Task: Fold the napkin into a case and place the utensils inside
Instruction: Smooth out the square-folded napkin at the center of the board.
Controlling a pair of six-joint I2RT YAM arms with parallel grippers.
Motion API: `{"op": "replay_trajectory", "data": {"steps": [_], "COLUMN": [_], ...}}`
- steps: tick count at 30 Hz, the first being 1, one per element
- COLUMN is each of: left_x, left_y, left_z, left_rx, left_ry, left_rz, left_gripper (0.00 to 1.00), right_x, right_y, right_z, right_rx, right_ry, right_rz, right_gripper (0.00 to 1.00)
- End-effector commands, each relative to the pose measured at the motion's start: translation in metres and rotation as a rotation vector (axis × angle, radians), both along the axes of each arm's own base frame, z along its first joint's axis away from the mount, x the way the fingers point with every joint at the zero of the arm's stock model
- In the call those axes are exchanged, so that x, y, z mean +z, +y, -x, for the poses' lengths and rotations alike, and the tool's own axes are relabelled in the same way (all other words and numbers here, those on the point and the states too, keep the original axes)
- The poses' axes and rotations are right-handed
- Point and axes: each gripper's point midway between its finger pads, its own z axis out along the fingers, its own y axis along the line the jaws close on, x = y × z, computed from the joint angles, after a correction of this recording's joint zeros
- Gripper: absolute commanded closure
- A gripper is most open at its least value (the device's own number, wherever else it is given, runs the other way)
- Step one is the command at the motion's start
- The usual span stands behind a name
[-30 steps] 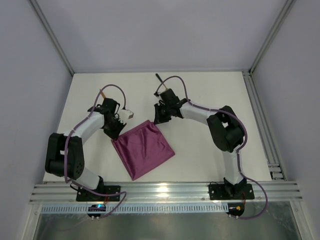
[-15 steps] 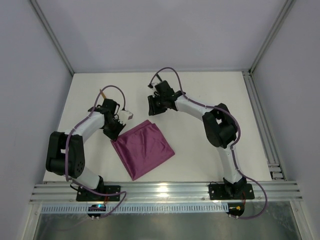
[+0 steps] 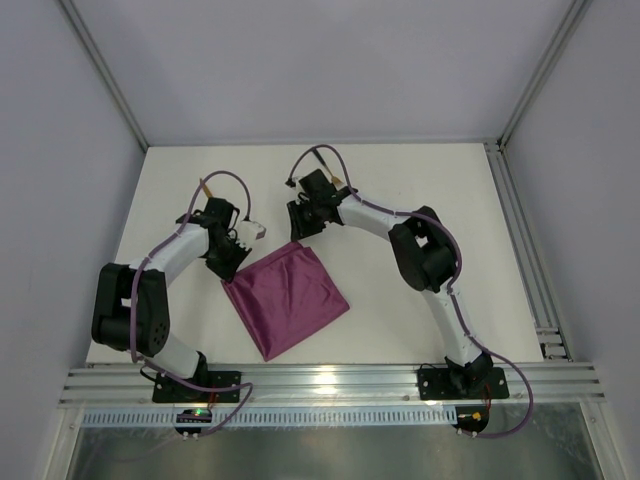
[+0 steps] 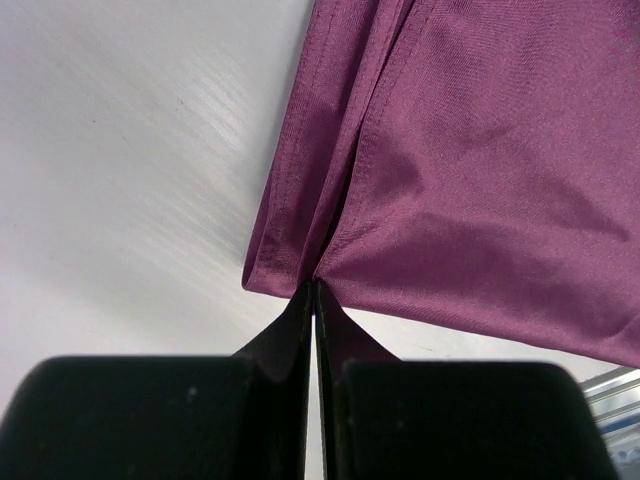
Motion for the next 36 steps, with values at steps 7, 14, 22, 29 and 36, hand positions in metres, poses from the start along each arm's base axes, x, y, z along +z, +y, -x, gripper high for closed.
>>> {"op": "replay_trajectory", "data": {"steps": [7,14,22,29,36], "left_x": [0.004,0.005,0.004,-0.003,-0.007], "left_y": [0.006,0.012,0.022,0.023,0.023], "left_z": [-0.003,-0.005,-0.008,-0.014,-0.025], "left_rx": [0.004,0.030,0.061,0.049,0.054], "left_ry": [-0.025,-0.030,-0.019,-0.018,-0.027], "left_rz": [-0.025,-0.012,0.026,0.016,0.015], "left_gripper": [1.00,1.00,1.00,1.00,0.85], "right_x": [-0.011,-0.008,-0.003,-0.003,0.008], "right_y": [-0.006,-0.007,-0.013,-0.014,-0.011], "right_z": [0.009,0.006,0.000,0.002,0.001], "right_rx": [-0.002,-0.038,-0.047,-0.038,-0.028], "right_ry": [0.031,0.027,0.012,0.014,0.003], "right_rz": [0.043,0.029,0.035,0.040,0.018], "right_gripper": [0.78,0.96,0.96,0.96,0.84]}}
